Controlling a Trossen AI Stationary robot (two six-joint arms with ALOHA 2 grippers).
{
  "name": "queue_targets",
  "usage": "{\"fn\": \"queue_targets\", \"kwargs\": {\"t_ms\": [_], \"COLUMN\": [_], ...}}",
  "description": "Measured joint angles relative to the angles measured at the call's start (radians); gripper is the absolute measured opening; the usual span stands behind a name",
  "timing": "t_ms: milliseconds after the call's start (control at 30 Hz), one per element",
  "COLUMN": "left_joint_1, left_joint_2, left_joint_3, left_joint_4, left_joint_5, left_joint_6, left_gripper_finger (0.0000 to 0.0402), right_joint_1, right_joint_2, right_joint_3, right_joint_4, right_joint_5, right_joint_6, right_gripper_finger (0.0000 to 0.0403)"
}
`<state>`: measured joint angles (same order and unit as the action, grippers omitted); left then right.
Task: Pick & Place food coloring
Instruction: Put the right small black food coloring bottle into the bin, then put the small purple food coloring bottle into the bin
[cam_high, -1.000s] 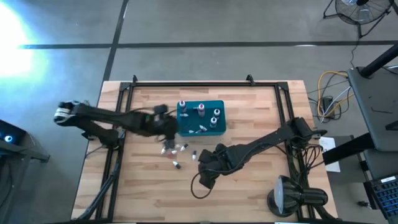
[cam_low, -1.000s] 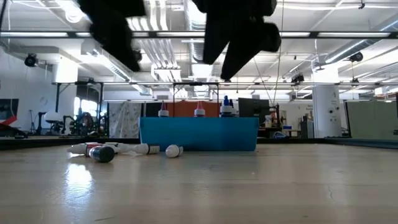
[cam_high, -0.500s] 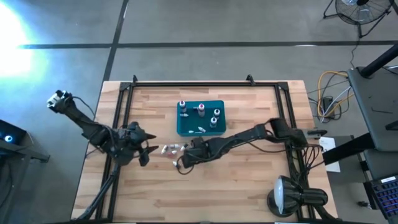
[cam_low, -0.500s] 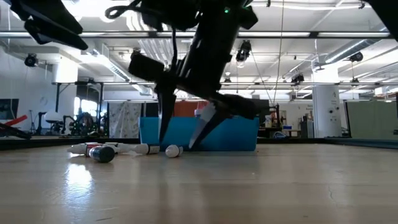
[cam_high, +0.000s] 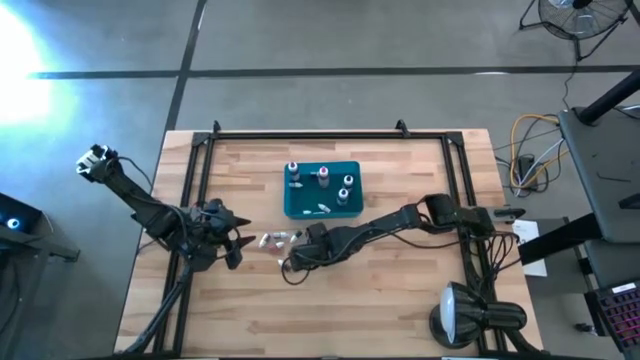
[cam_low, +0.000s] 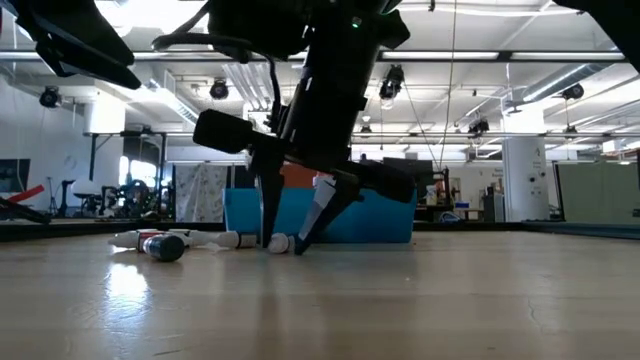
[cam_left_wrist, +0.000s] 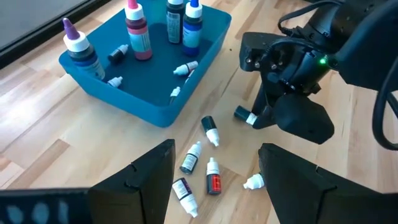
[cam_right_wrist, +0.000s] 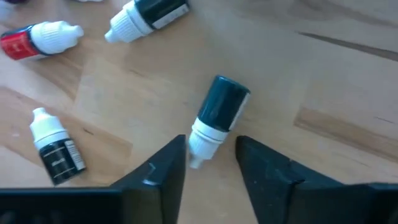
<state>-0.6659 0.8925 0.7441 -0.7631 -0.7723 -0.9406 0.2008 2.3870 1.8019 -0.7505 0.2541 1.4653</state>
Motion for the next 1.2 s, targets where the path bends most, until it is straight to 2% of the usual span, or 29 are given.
{"fn": "queue_targets", "kwargs": {"t_ms": [233, 400, 567, 633, 700, 767, 933, 1067, 1200], "left_joint_1": [0.000, 0.000, 0.000, 0.001, 0.001, 0.003, 0.003, 0.006, 0.021], "left_joint_2": [0.000, 0.000, 0.000, 0.000, 0.000, 0.000, 0.000, 0.002, 0.003], "left_joint_3": [-0.007, -0.013, -0.013, -0.013, -0.013, -0.013, -0.024, -0.059, -0.138], "left_joint_4": [0.000, 0.000, 0.000, 0.001, 0.003, 0.003, 0.003, -0.017, -0.047], "left_joint_5": [0.000, 0.000, 0.000, 0.000, -0.009, -0.015, -0.002, 0.073, 0.207], "left_joint_6": [-0.013, -0.031, -0.032, -0.032, -0.032, -0.032, -0.033, -0.076, -0.233], "left_gripper_finger": [0.0208, 0.0208, 0.0208, 0.0208, 0.0208, 0.0208, 0.0208, 0.0208, 0.0208], "right_joint_1": [-0.021, -0.022, 0.002, 0.003, -0.014, -0.056, -0.150, -0.164, -0.127], "right_joint_2": [0.000, -0.027, -0.115, -0.193, -0.283, -0.332, -0.350, -0.391, -0.410], "right_joint_3": [-0.004, -0.007, -0.023, -0.023, -0.023, -0.022, -0.035, -0.025, -0.030], "right_joint_4": [-0.004, -0.007, -0.073, -0.083, -0.076, -0.065, -0.077, -0.063, -0.083], "right_joint_5": [0.059, 0.103, 0.182, 0.215, 0.220, 0.173, 0.134, 0.044, 0.095], "right_joint_6": [0.006, -0.070, -0.163, -0.183, -0.264, -0.341, -0.446, -0.499, -0.543], "right_gripper_finger": [0.0081, 0.0042, 0.0040, 0.0044, 0.0065, 0.0098, 0.0197, 0.0257, 0.0291]}}
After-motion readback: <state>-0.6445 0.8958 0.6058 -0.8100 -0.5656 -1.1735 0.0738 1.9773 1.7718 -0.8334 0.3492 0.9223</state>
